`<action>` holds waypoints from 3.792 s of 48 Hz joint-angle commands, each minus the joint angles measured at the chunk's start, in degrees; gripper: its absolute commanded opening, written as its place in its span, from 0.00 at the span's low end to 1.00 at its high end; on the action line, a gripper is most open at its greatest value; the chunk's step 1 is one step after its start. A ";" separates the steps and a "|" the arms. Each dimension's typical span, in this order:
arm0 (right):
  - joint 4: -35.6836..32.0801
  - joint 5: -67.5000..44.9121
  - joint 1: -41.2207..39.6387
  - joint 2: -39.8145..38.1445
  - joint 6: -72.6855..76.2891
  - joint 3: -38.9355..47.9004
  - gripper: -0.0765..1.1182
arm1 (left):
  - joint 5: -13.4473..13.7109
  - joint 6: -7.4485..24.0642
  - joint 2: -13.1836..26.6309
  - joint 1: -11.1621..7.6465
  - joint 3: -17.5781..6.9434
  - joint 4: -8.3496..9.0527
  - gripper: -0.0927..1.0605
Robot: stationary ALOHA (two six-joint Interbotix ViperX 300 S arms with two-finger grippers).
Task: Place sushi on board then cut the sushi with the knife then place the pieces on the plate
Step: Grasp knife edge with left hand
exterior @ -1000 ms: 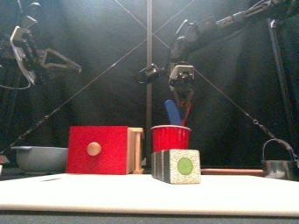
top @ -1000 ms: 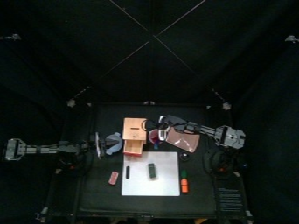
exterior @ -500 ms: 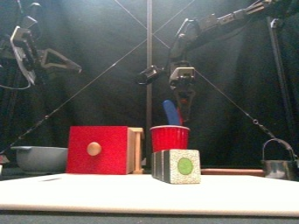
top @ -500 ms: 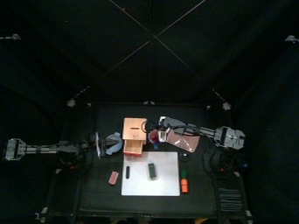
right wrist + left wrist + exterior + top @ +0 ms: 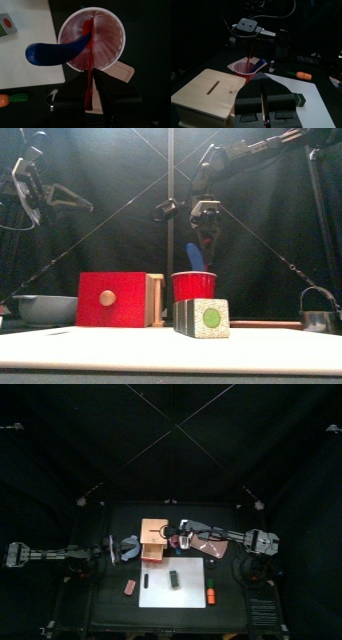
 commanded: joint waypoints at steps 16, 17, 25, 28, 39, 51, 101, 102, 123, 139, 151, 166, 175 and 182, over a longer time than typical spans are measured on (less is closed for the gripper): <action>-0.44 -0.18 -0.18 -1.14 0.09 -1.76 0.44 | -0.44 0.00 0.09 0.18 -0.88 -0.09 0.13; -0.53 -0.18 -0.18 -1.14 0.09 -1.76 0.44 | -0.35 0.00 0.09 0.18 -0.88 -0.09 0.13; -1.05 -0.18 -0.26 -1.76 0.26 -2.37 0.44 | -0.44 -0.09 0.09 0.18 -0.88 -0.09 0.13; -1.41 -0.18 -0.35 -2.90 0.53 -2.90 0.44 | -0.44 -0.09 0.09 0.18 -0.97 -0.09 0.13; -1.49 -0.18 -0.18 -7.56 1.32 -3.34 0.44 | -0.44 -0.09 0.09 0.18 -1.05 -0.09 0.13; -1.14 -1.93 -0.18 -13.97 1.85 -2.11 0.44 | -0.44 0.35 0.09 0.18 -1.85 -0.09 0.13; 19.51 -62.93 10.99 -48.69 6.50 48.52 0.44 | 3.87 0.35 7.03 -2.02 -12.57 5.45 0.47; 19.60 -64.07 11.87 -48.78 6.50 49.31 0.44 | 3.87 0.35 7.47 -2.29 -12.83 5.71 0.50; 19.25 -73.65 17.84 -43.42 6.68 52.03 0.44 | 3.60 -0.09 18.46 -8.96 -18.72 3.96 0.93; 19.07 -75.41 17.93 -41.22 6.68 51.59 0.44 | 3.43 0.18 28.74 -11.34 -21.71 1.41 0.93; 19.07 -76.46 18.28 -40.52 6.77 51.42 0.44 | 3.43 0.35 34.54 -10.90 -25.14 1.41 0.92; 19.07 -77.08 18.54 -38.67 6.77 51.42 0.44 | 3.08 0.35 36.47 -10.90 -26.98 1.41 0.91; 19.07 -77.43 18.63 -37.97 6.77 51.24 0.44 | 2.90 0.35 36.83 -10.90 -26.46 1.41 0.91; 19.07 -77.52 18.63 -37.97 6.77 51.06 0.44 | 3.34 0.26 37.18 -10.90 -26.46 1.41 0.88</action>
